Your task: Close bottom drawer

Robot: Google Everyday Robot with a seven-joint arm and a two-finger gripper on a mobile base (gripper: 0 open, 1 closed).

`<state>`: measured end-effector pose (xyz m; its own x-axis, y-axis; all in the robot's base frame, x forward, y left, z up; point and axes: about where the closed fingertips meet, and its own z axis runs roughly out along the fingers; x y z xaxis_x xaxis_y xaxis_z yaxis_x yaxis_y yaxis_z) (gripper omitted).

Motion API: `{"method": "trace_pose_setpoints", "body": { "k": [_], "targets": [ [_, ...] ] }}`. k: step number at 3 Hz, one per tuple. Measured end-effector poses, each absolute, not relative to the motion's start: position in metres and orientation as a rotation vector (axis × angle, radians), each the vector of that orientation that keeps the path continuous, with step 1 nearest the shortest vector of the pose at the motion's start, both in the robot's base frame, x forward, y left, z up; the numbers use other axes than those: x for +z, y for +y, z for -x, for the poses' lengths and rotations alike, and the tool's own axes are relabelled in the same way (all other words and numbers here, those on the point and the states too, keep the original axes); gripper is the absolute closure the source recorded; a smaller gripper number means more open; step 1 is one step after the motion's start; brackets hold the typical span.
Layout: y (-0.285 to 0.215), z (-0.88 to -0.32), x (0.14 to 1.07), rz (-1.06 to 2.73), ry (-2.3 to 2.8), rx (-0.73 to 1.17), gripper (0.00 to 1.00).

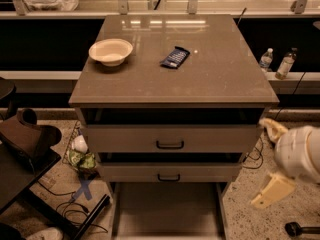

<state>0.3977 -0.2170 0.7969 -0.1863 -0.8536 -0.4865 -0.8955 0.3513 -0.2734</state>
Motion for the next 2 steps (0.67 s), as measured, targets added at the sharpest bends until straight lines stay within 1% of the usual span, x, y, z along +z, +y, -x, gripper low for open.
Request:
{"method": "trace_pose_setpoints", "body": {
  "k": [1, 2],
  "targets": [
    [-0.215, -0.390, 0.704, 1.445, 2.039, 0.203, 0.00],
    [-0.219, -0.399, 0.632, 1.348, 2.046, 0.222, 0.00]
  ]
}}
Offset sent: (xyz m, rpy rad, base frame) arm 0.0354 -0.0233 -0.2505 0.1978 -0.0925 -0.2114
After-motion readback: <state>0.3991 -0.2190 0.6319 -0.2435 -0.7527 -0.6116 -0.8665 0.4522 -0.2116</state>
